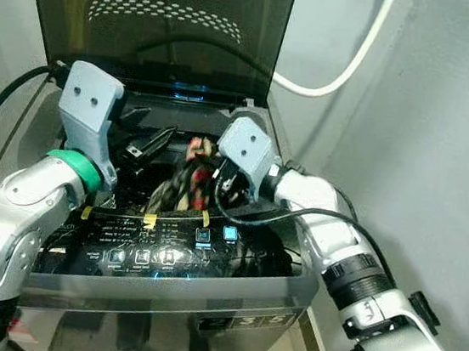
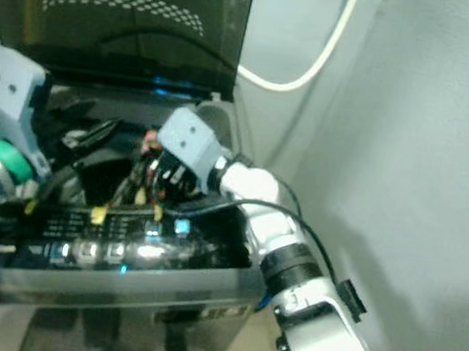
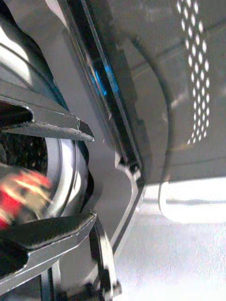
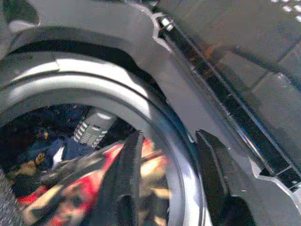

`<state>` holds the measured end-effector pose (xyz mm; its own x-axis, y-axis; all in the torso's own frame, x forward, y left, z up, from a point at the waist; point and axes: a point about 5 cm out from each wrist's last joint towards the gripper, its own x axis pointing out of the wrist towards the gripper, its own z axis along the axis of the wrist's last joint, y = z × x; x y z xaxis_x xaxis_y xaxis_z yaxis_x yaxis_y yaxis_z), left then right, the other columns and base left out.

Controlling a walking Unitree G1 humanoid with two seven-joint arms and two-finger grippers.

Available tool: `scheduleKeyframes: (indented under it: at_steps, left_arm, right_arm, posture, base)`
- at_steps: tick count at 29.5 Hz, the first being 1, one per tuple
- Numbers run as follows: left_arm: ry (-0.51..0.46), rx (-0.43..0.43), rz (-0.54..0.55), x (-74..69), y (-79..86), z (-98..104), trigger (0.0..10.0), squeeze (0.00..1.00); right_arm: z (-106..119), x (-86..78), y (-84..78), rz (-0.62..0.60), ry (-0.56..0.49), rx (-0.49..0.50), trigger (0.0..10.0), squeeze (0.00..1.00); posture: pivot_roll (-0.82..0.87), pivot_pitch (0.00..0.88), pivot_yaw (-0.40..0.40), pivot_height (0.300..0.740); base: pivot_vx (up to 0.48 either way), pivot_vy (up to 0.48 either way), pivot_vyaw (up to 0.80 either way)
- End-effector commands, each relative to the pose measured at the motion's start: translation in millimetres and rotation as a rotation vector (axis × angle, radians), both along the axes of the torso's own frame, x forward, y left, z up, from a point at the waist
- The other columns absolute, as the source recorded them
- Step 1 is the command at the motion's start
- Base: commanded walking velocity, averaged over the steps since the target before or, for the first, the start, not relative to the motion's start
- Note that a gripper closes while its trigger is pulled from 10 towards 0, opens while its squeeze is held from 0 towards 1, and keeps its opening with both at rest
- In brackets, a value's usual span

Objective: Clothes washing

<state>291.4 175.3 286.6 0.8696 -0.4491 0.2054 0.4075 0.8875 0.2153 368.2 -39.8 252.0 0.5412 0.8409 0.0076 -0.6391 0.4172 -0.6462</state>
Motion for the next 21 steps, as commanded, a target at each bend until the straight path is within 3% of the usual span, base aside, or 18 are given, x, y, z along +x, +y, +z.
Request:
scheduleKeyframes:
  at_steps: [1, 3, 4, 5, 10, 13, 15, 18, 20, 21]
  left_arm:
    - [0.012, -0.004, -0.004, -5.5, 0.2, 0, 10.0, 0.0]
    - [0.008, -0.01, -0.002, -6.4, -0.2, 0, 10.0, 0.0]
    - [0.009, -0.013, -0.002, -7.3, -0.4, 0, 10.0, 0.0]
    - [0.011, -0.015, 0.0, -7.9, -0.7, 0, 10.0, 0.0]
    - [0.025, -0.016, 0.016, -10.2, 1.0, -2, 10.0, 0.0]
    - [0.028, -0.016, 0.019, -10.8, 1.2, -3, 10.0, 0.0]
    - [0.011, -0.01, 0.037, -9.6, 1.9, -3, 10.0, 0.0]
    - [0.002, -0.006, 0.048, -9.4, 2.2, -2, 10.0, 0.0]
    - [-0.08, 0.004, 0.126, -6.6, 3.3, 0, 10.0, 0.0]
    - [-0.08, 0.004, 0.126, -6.6, 3.3, 0, 10.0, 0.0]
  right_arm:
    - [-4, 1.6, 0.4, 0.002, 0.017, -0.052, 10.0, 1.0]
    - [-5, 1.7, 1.0, -0.001, 0.013, -0.063, 10.0, 1.0]
    - [-4, 2.0, 1.3, -0.003, 0.012, -0.054, 10.0, 0.59]
    - [-2, 2.1, 1.4, -0.005, 0.002, -0.043, 10.0, 0.0]
    - [10, -3.2, 2.3, 0.068, 0.078, 0.135, 10.0, 0.0]
    - [12, -4.3, 1.5, 0.083, 0.093, 0.164, 10.0, 0.0]
    - [19, -6.2, -3.7, 0.092, 0.125, 0.323, 10.0, 0.0]
    - [23, -6.5, -6.5, 0.088, 0.13, 0.393, 10.0, 0.0]
    - [27, -8.5, -21.6, 0.02, 0.145, 0.662, 10.0, 0.0]
    - [27, -8.5, -21.6, 0.02, 0.145, 0.662, 10.0, 0.0]
  posture:
    - [0.13, 0.059, -0.027, 0.74]
    - [0.13, 0.059, -0.03, 0.74]
    - [0.13, 0.059, -0.03, 0.74]
    - [0.13, 0.06, -0.033, 0.74]
    - [0.13, 0.062, -0.033, 0.74]
    - [0.13, 0.064, -0.032, 0.74]
    - [0.13, 0.065, -0.032, 0.74]
    - [0.13, 0.065, -0.032, 0.74]
    - [0.14, 0.068, -0.035, 0.74]
    - [0.14, 0.068, -0.035, 0.74]
  base:
    - [0.0, 0.0, 0.0]
    - [0.0, 0.0, 0.0]
    - [0.0, 0.0, 0.0]
    - [0.0, 0.0, 0.0]
    - [0.0, 0.0, 0.0]
    - [0.0, 0.0, 0.0]
    - [0.0, 0.0, 0.0]
    - [0.0, 0.0, 0.0]
    - [0.0, 0.0, 0.0]
    - [0.0, 0.0, 0.0]
